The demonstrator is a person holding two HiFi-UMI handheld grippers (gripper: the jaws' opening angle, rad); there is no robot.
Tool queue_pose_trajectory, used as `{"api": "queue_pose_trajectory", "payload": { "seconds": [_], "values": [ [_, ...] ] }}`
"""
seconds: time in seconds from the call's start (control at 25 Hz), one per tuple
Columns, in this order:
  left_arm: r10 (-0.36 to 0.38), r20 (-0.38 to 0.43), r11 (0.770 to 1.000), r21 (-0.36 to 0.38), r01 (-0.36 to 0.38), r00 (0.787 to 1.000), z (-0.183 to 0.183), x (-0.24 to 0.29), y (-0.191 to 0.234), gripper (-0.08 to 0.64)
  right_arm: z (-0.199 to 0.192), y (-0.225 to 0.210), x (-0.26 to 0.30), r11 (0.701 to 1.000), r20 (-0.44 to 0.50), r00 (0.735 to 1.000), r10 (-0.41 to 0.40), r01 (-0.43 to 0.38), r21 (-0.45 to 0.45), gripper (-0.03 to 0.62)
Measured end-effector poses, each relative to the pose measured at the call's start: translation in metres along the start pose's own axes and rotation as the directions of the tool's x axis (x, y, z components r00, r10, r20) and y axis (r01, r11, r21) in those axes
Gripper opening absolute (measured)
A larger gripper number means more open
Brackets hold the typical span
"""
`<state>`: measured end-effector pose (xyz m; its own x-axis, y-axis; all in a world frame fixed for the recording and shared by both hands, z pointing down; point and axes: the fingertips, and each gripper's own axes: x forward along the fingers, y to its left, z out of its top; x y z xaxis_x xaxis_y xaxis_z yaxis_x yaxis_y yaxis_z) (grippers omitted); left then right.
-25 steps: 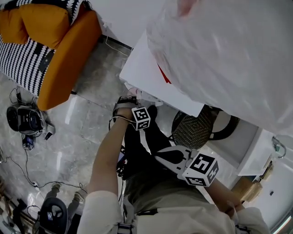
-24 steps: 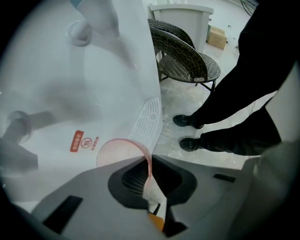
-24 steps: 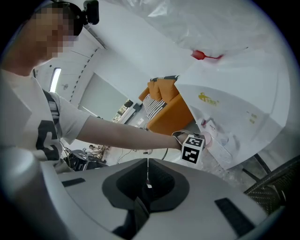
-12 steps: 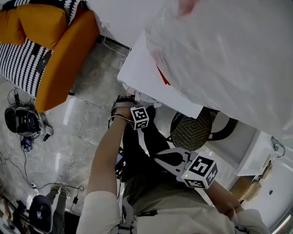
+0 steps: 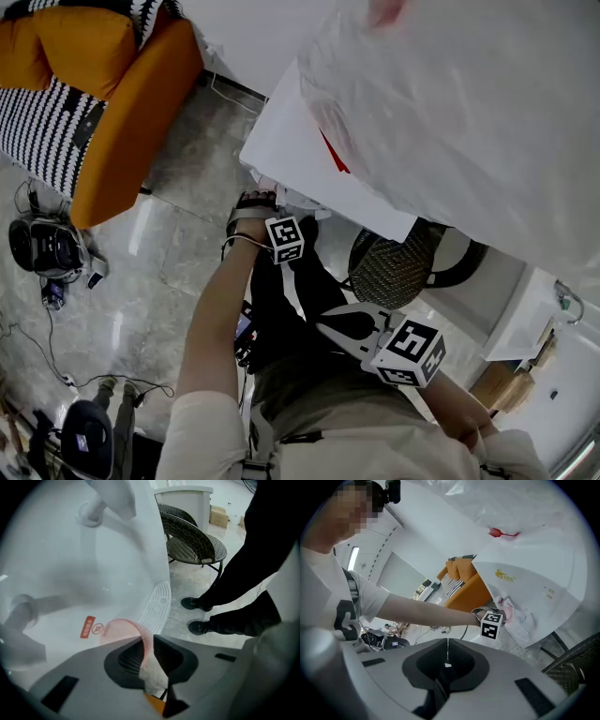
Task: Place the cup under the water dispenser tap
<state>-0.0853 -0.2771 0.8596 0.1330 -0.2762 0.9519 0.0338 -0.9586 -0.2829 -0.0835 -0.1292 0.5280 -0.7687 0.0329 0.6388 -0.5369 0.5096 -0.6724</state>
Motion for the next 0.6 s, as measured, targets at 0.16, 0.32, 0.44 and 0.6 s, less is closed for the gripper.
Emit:
{"api": "queue_pose_trajectory", "payload": {
  "seconds": [0.16, 0.32, 0.44, 0.6],
  "values": [
    [-0.008, 0.007, 1.000, -0.024, 0.009, 1.000, 0.002, -0.002, 0.000, 0.174, -0.001, 0.000, 0.002, 1.000, -0.004, 1.000, -0.001, 0.001, -0.001, 0.028],
    [0.011, 0.017, 0.999, -0.031, -0.011, 1.000, 0.003, -0.006, 0.001, 0.187, -0.001, 0.003, 0.003, 1.000, -0.003, 1.000, 0.000, 0.000, -0.008, 0.028],
    [0.042, 0.030, 0.998, -0.048, -0.041, 0.999, 0.003, -0.011, 0.004, 0.187, -0.001, 0.003, 0.003, 1.000, 0.000, 1.000, -0.003, 0.003, -0.011, 0.028],
    [0.064, 0.032, 0.995, -0.083, -0.061, 0.997, -0.001, -0.018, 0.008, 0.204, 0.001, 0.003, 0.004, 1.000, 0.007, 1.000, -0.004, 0.004, -0.013, 0.028]
  ]
}}
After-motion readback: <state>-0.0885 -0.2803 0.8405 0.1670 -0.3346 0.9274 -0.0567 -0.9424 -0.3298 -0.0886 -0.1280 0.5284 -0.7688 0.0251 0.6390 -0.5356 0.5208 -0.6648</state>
